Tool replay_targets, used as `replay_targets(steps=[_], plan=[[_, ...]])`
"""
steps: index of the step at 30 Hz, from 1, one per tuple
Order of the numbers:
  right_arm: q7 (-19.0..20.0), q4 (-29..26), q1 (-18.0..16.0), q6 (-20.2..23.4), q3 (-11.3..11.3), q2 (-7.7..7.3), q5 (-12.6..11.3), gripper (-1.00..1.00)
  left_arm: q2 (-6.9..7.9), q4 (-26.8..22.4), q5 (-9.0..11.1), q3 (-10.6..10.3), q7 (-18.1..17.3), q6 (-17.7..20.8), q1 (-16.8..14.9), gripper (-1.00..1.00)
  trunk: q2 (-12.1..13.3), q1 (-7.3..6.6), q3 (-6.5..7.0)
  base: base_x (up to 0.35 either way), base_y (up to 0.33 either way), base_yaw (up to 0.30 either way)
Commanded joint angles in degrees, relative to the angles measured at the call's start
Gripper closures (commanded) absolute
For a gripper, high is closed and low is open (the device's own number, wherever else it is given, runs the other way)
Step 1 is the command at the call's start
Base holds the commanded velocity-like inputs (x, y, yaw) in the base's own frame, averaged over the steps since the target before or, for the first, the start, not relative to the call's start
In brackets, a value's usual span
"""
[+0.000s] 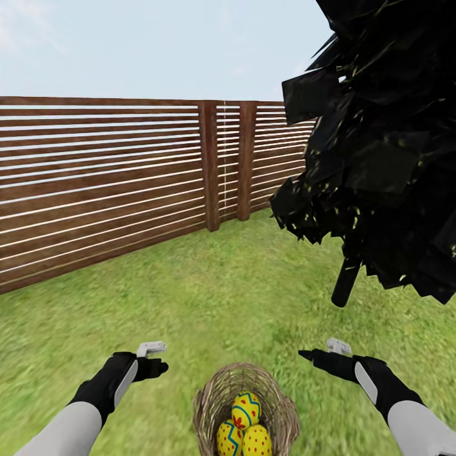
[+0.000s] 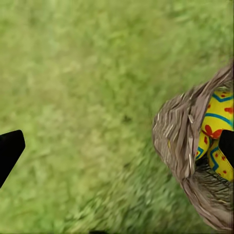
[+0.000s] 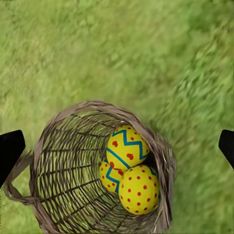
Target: Take the three Easter eggs out of the wicker basket on the lawn in the garden, then place them on the lawn next to a single tree (choose any tree) so that all three eggs are next to the same tree and none are left in the basket.
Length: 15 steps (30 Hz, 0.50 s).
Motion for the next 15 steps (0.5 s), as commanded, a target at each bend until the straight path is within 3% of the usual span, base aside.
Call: replay_targets(steps=[1, 5, 10, 15], plan=[[0.07, -0.04, -0.03, 0.54, -0.24, 0.04, -0.43, -1.00, -0.13, 0.35, 0.26, 0.11, -0.09, 0.08, 0.00, -1.00, -0.03, 0.03, -0.06, 0.310, 0.000, 0.000], [0.05, -0.02, -0.03, 0.57, -0.19, 0.07, -0.46, -1.00, -0.83, 1.64, 0.26, -0.69, -0.09, -1.15, 0.00, -1.00, -0.03, 0.03, -0.06, 0.214, 0.000, 0.000], [-0.07, -0.01, -0.03, 0.58, -0.07, 0.08, -0.42, -1.00, -1.89, 2.44, 0.44, -6.56, -0.09, -1.59, -0.01, -1.00, -0.03, 0.03, -0.06, 0.036, 0.000, 0.000], [-0.10, -0.01, -0.03, 0.58, 0.02, 0.08, -0.38, -1.00, -4.07, 2.89, 0.57, -7.52, -0.09, -1.56, -0.01, -1.00, -0.83, 0.47, -0.41, 0.002, 0.000, 0.000]])
